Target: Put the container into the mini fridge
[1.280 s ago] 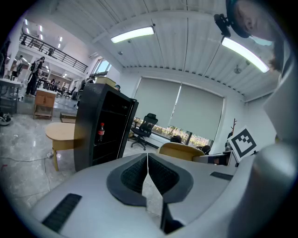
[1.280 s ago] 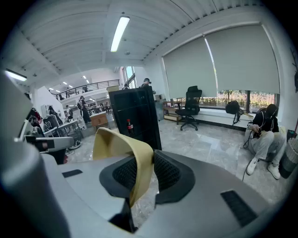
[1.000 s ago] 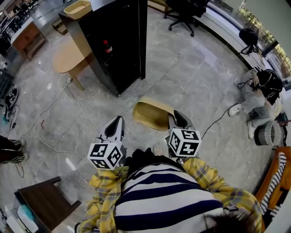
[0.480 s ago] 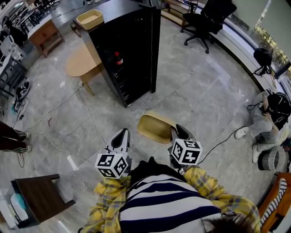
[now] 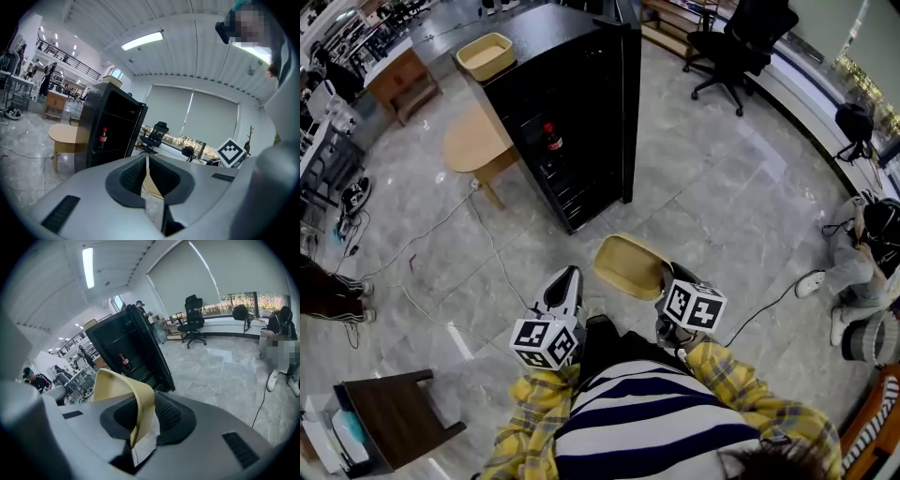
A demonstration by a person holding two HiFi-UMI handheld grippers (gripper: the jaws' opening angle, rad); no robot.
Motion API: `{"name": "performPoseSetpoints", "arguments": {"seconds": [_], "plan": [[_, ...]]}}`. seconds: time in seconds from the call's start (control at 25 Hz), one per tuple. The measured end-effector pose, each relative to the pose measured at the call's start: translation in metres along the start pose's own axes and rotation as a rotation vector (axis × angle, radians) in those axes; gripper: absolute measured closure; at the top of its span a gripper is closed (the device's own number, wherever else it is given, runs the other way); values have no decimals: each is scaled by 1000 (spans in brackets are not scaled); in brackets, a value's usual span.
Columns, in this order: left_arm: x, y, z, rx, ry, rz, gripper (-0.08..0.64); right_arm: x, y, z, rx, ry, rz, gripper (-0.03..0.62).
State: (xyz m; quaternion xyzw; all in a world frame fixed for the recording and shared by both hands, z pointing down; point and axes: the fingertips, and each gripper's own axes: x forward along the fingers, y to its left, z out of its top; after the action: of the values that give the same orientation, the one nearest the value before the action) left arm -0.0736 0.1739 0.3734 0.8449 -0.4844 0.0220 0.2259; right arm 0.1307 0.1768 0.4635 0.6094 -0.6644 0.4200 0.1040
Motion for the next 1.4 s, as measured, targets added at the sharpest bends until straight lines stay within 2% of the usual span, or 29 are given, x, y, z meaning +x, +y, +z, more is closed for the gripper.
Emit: {"name": "performPoseSetpoints", "arguments": {"seconds": [0.4, 0.6, 0.8, 1.04, 1.4], "plan": [[58, 57, 16, 31, 62, -62, 543, 65, 18, 30, 100, 23, -82, 499], [79, 86, 18, 54, 110, -98, 543, 97, 24, 33, 189, 41, -117, 499], [98, 106, 23, 96, 136, -119, 543, 126, 30, 50, 236, 37, -138, 499], [120, 112, 26, 111, 145, -114, 543, 160, 27, 75, 273, 43, -144, 499], [172, 129, 28, 124, 143, -16, 543, 238, 22, 102, 353, 130, -115, 499]]}}
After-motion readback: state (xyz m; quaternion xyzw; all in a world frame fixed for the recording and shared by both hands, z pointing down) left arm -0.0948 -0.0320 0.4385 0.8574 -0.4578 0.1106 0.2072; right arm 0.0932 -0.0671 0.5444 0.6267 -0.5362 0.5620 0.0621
